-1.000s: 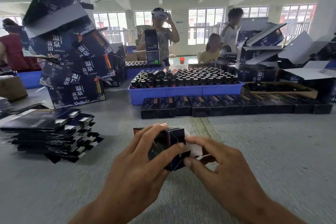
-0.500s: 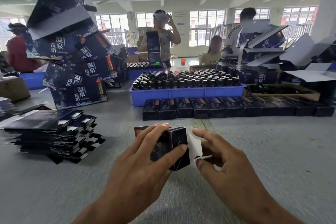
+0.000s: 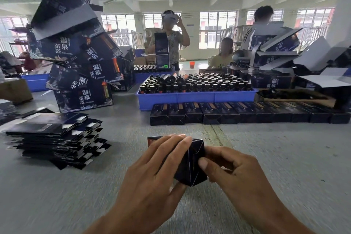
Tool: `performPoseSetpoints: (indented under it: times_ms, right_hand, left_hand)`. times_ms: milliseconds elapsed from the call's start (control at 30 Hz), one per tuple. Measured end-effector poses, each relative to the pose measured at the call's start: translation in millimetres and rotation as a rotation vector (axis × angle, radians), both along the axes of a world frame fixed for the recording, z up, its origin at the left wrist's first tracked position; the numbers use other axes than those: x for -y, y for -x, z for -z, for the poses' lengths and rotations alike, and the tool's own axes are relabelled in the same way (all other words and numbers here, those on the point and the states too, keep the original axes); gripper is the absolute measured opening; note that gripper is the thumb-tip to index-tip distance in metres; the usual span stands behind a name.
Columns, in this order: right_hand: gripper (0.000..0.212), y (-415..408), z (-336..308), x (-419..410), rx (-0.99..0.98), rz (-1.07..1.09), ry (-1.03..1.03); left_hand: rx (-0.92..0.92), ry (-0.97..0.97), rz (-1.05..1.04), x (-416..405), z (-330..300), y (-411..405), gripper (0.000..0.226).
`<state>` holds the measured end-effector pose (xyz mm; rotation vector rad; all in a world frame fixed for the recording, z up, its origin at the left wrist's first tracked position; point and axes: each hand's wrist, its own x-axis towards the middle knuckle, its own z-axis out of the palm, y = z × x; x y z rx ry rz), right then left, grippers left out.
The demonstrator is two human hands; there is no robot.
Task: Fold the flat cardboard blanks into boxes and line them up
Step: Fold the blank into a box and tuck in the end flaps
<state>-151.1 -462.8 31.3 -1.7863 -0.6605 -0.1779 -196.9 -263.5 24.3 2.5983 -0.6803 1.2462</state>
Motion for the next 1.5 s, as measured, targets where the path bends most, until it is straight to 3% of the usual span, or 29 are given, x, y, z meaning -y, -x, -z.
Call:
performPoseSetpoints:
  times_ms: [333,700,900,1000,1067,1167,1233,1333,1500]
  right_hand:
    - [0.037,3.6,-4.2,-1.9,0.029,0.063,0.01]
    - [0.022,5.3,-8.6,-0.2,0.013,0.055,-0.013]
    - [0.061,5.9,-5.9,-3.1,-0.072,-0.05,-0.017]
    - [0.062,0.4,-5.0,-3.1,-0.181,-0.079,-0.068]
    - [0.066,-5.5,-5.3,0.3,-0.258,-0.076,-0.109]
    - [0.069,-10.1,-3.1,2.6,-0.343,-0.108,-0.089]
    - [0.064,-9.3,-1.3,1.2,-0.365,-0.135,-0.061]
    - [0.057,-7.2,-0.8,-1.7,-0.359,-0.176,0.023]
    - [0.042,-2.5,-1.7,-4.4,-0.349,-0.177,0.082]
  left_hand:
    - [-0.005,-0.017,0.008,3.8,-1.9,0.6,0.072]
    - [-0.003,0.027,0.022,0.3,-2.7,0.5,0.082]
    - [0.005,-0.107,0.064,2.5,0.3,-1.1,0.08]
    - [0.011,-0.159,0.091,5.9,0.1,0.0,0.083]
    - [0.021,-0.053,0.046,6.2,-1.1,1.0,0.081]
    - [-0.007,0.34,-0.053,2.4,-5.0,3.8,0.06]
    - [-0.163,0.682,-0.039,1.0,-9.6,5.7,0.055]
    - [-0.474,1.113,0.174,-3.5,-12.9,1.9,0.069]
    - [-0.538,1.136,0.23,-5.7,-13.3,1.1,0.074]
